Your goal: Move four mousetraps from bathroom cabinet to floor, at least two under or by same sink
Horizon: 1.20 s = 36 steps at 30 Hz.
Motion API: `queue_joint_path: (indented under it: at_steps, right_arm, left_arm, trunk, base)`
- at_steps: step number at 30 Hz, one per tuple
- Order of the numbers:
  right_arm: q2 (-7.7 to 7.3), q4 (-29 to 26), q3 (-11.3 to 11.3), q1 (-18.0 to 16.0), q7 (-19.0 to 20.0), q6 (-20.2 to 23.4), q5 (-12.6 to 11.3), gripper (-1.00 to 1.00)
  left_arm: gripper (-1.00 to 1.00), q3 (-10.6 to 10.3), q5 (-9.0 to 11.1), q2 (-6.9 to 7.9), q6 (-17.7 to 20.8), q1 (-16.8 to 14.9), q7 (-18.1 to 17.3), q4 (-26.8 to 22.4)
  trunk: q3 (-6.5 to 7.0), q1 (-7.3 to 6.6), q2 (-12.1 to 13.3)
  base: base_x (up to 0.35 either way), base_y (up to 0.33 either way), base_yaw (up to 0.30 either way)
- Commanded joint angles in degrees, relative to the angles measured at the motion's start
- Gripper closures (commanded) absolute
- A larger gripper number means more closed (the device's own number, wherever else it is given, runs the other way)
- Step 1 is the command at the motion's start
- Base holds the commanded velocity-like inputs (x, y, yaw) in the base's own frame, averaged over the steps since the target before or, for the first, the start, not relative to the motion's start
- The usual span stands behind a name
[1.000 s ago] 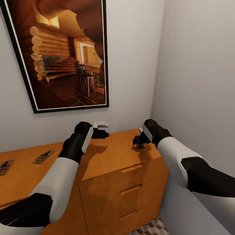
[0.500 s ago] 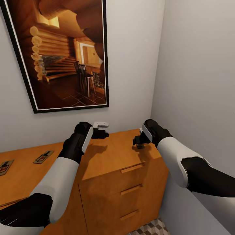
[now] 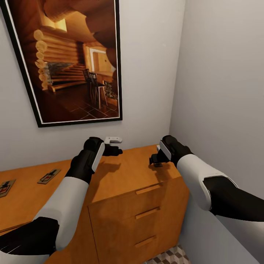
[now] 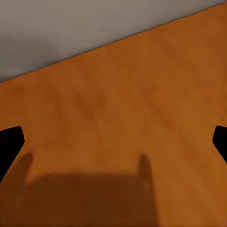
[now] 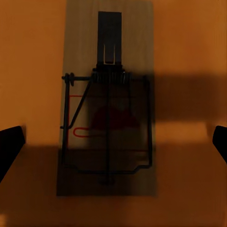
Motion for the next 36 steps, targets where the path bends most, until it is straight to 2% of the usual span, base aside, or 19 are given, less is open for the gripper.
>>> queue_joint_path:
  at_steps: [1,36]
  right_arm:
    - [0.00,0.6,0.3,0.0,0.0,0.1,0.1,-1.00]
    - [-0.02,2.1,0.0,0.0,0.3,-0.7,-0.1,-1.00]
  left_arm:
    - [-1.00,0.0,0.1,0.00,0.2,0.0,0.0,0.0]
    - [-1.00,0.0,0.0,0.00,0.2,0.0,0.0,0.0]
  trunk:
    - [-0.08,0.00,0.0]
    - [-0.08,0.00,0.0]
  base:
    - [0.000,0.000,0.000]
    - [0.000,0.000,0.000]
